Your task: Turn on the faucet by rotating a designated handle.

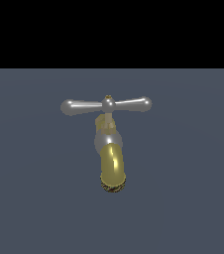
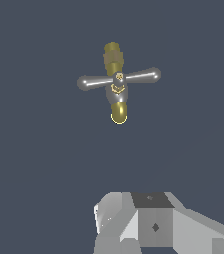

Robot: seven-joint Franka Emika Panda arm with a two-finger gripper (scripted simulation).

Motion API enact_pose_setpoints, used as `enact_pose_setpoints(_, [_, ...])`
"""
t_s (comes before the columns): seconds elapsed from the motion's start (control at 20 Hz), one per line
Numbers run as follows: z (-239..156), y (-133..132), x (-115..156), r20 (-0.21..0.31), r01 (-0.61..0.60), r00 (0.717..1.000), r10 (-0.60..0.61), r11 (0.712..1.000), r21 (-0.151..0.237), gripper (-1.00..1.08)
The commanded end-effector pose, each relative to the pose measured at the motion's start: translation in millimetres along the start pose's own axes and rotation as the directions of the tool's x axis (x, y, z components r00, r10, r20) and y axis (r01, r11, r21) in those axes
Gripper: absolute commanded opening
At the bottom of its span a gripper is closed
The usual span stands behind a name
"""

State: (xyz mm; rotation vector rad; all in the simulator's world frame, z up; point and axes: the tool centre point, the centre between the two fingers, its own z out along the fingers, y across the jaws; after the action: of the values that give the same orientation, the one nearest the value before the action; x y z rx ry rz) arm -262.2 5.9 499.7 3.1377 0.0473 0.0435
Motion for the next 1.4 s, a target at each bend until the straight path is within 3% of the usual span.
enact_pose_setpoints(0.0, [0.0,0.0,0.0,0.0,0.0,1.0,0.0,1.0,0.0,-1.0])
enact_pose_setpoints(0.4, [6.9,4.6,0.1,0.0,0.039,0.999,-0.039,0.999,0.001,-1.0])
enact_pose_setpoints(0.8, [27.7,18.3,1.6,0.002,0.155,0.988,-0.155,0.988,0.003,-1.0])
enact_pose_setpoints(1.05, [47.6,31.2,4.5,0.003,0.265,0.964,-0.265,0.964,0.005,-1.0])
enact_pose_setpoints(1.35, [73.5,47.4,10.4,0.003,0.402,0.915,-0.402,0.915,0.008,-1.0])
